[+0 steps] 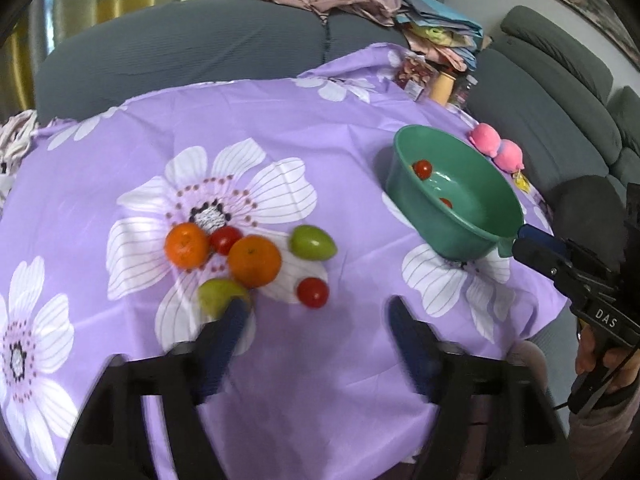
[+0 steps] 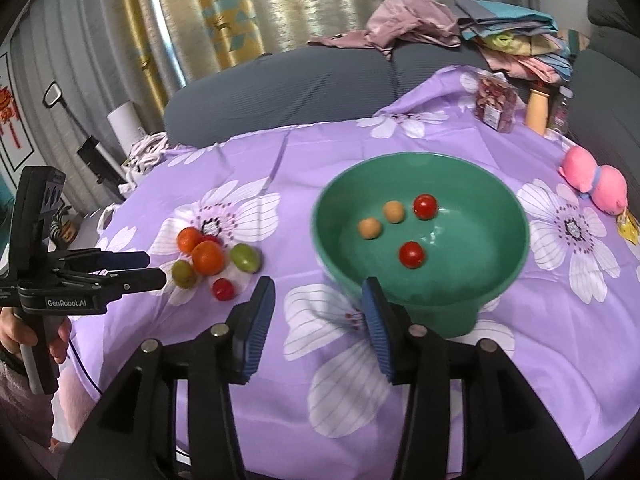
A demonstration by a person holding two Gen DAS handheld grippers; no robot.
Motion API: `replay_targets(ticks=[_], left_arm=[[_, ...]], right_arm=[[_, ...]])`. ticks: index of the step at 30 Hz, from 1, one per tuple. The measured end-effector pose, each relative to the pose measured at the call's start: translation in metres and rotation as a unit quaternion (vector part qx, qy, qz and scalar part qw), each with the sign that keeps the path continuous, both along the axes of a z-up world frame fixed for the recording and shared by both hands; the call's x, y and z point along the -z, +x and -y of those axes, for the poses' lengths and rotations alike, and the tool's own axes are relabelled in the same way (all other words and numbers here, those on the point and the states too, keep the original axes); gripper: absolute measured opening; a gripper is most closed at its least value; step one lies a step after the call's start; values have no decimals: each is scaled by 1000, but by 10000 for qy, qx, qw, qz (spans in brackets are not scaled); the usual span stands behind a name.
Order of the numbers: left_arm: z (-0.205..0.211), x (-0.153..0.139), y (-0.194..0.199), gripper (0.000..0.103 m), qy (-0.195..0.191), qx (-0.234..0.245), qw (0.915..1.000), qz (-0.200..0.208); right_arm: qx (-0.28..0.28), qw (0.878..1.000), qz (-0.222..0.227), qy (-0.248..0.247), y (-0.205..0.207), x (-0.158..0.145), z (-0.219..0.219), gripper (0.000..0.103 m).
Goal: Organize fruits
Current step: 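Move both open tools back over the remaining fruit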
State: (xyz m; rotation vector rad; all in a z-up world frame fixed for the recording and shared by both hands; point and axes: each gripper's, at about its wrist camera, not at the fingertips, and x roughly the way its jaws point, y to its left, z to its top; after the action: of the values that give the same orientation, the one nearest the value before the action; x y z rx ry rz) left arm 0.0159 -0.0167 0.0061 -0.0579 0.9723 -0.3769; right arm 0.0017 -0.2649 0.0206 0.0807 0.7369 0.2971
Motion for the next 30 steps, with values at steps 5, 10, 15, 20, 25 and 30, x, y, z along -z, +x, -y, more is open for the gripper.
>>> replay_targets(ticks=[5, 10, 15, 20, 25, 30], left_arm=[[-9, -2, -7, 86, -53, -68, 9999, 64], [-14, 1, -9, 87, -53, -129, 9999, 22], [-21, 3, -13, 87, -73, -169, 9998, -8], [-27, 4, -16, 87, -136, -200, 9997, -24], [-31, 8, -19, 87, -184, -192, 9996, -68], [-34, 13, -19, 87, -183, -187, 9996, -128]], right_arm=[[-179, 9998, -26, -36, -2, -1, -15, 58], [-312, 9994, -92, -88, -4, 1, -29, 68], [-438, 9987, -203, -152, -3, 5, -43, 71], [-503, 9983, -223, -170, -3, 5, -53, 75], [-596, 9975, -285, -236, -3, 9, -63, 75], [-658, 9968, -351, -290, -2, 11, -70, 75]])
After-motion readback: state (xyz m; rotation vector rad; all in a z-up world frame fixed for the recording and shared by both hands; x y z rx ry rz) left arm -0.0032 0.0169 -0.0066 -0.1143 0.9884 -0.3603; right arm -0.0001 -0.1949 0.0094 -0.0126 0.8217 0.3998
